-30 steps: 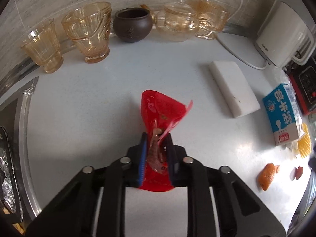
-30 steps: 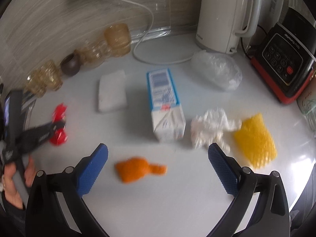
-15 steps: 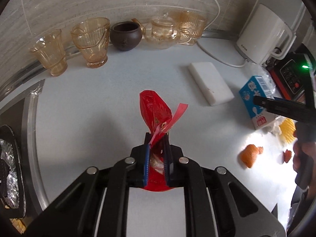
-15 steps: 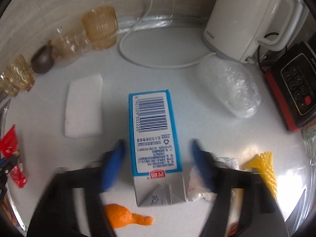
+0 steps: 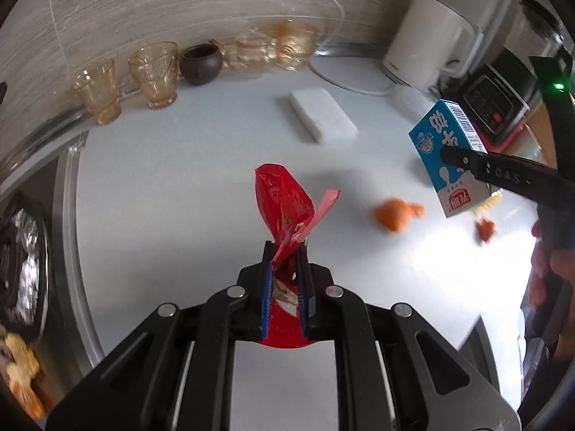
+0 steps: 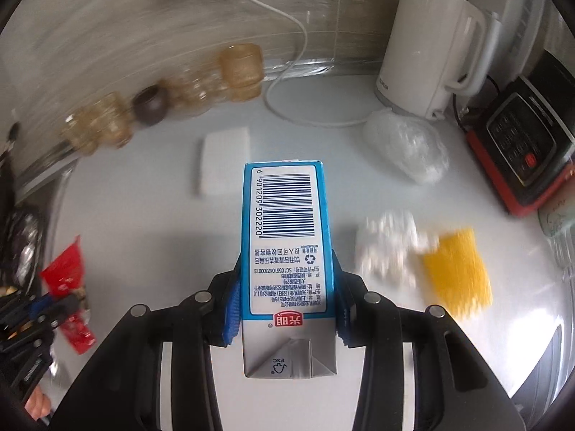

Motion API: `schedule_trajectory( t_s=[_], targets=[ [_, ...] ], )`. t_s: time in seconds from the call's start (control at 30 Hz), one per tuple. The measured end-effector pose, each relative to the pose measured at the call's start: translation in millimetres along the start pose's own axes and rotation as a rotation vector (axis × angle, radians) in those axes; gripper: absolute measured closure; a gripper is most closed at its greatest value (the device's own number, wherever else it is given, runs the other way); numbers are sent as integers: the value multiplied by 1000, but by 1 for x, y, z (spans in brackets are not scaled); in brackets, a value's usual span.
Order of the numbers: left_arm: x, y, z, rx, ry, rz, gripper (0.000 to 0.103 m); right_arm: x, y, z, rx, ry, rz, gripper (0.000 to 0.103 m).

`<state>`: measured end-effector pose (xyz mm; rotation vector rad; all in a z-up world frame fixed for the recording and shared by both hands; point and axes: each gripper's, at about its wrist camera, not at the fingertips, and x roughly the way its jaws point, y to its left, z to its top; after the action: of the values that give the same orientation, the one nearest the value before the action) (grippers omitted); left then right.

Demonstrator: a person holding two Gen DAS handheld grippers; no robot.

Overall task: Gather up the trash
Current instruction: 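Carry the red packet and milk carton over the green basket with both grippers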

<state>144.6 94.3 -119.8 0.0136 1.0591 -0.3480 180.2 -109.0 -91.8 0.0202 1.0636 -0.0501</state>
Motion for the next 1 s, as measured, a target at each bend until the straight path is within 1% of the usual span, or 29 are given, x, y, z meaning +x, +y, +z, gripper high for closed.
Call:
schedule_trajectory(
  t_s=[0.1, 0.23, 0.4, 0.63, 0.77, 1.0],
  targets=[
    [-9, -13, -19, 3, 15, -5, 91, -23, 0, -30, -11, 9, 5, 62],
    [-22, -37, -50, 5, 47, -37, 91, -49, -4, -73, -13, 24, 25, 62],
    [-39, -65, -85, 7, 54, -48, 91, -76, -4, -117, -40, 33, 54, 62],
    [-56, -98, -123, 28, 60, -36, 91, -100, -11, -167, -84, 50, 96, 62],
    [-61, -113, -144, 12, 71, -33, 91, -110, -19, -194, -108, 64, 109, 61],
    [-66, -136, -169, -16, 81, -19, 91, -120, -30, -234, -148, 91, 143, 61]
  ],
)
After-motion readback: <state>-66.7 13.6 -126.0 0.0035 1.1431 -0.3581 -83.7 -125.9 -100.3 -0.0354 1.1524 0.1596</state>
